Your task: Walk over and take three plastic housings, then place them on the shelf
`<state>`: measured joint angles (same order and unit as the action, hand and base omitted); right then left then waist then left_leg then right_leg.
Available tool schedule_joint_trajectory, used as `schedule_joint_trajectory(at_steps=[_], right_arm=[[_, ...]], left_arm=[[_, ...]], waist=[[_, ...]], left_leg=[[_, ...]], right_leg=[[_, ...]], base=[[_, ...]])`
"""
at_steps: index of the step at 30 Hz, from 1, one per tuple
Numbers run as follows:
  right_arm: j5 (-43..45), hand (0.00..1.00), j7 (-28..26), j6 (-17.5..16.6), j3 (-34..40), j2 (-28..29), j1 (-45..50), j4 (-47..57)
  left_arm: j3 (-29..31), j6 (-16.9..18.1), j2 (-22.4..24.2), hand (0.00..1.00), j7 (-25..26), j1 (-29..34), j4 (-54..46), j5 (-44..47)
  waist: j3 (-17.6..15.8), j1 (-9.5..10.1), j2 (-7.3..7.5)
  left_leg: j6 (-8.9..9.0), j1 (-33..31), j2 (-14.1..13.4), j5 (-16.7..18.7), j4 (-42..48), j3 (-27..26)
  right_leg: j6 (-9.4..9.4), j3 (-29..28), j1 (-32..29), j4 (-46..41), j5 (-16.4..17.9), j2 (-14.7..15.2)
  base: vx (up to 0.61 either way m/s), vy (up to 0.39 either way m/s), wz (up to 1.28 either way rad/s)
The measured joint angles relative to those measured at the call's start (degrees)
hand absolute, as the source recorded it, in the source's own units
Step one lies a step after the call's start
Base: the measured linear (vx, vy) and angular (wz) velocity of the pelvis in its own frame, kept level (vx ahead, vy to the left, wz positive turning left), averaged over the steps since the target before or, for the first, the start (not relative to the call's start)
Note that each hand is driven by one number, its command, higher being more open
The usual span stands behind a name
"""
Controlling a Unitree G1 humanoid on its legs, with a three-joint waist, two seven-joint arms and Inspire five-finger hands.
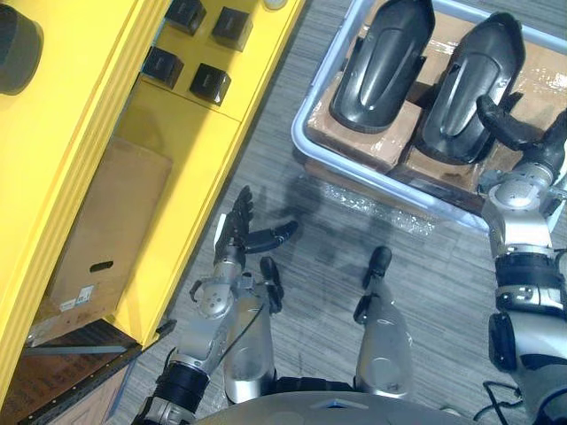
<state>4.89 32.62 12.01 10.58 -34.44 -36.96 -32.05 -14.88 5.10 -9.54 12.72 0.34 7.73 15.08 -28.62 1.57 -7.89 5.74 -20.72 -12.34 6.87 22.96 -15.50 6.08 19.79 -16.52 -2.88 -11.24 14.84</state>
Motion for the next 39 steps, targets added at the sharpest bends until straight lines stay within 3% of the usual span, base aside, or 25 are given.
schedule_joint_trajectory(at_steps=[10,26,34,39], right_arm=[[0.1,1.0,-3.4,1.3,-5.2,-7.9,-8.0,-11.0],[0.3,1.0,-11.0,5.1,-11.4,-12.8,-14.7,-23.0],[-0.2,1.0,-11.4,7.1,-13.4,-13.9,-19.3,-27.6],[-3.6,1.0,-15.0,9.4,-13.5,-15.6,-20.4,-28.6]], left_arm=[[-1.3,0.0,-0.1,1.0,-0.3,-0.3,1.1,0.0],[-3.0,0.1,-1.3,1.0,-0.5,-0.5,1.3,0.4],[-4.8,0.3,-1.4,1.0,-0.5,-0.6,2.4,1.1],[-4.9,0.3,-1.5,1.0,-0.6,-2.0,2.4,1.4]], waist=[[0.0,1.24,-0.01],[0.2,2.51,-0.28],[1.0,3.08,-1.64],[1.3,3.78,-2.04]], left_leg=[[-0.11,-0.9,0.0,0.1,0.8,1.2],[-0.28,-1.8,0.0,-0.3,0.8,1.9],[-0.25,-2.5,0.0,-0.7,0.6,2.1],[-0.19,-2.7,0.5,-2.5,-1.6,2.4]], right_leg=[[-0.13,0.6,0.0,0.0,-0.2,0.0],[-0.25,1.7,-0.2,0.1,-0.5,0.0],[-0.31,2.1,-0.6,0.3,-0.8,0.0],[-0.5,2.5,-1.4,0.4,-1.0,0.2]], base=[[-0.03,0.001,0.03],[-0.01,0.0,0.02],[-0.04,-0.003,0.02],[-0.01,-0.011,0.04]])
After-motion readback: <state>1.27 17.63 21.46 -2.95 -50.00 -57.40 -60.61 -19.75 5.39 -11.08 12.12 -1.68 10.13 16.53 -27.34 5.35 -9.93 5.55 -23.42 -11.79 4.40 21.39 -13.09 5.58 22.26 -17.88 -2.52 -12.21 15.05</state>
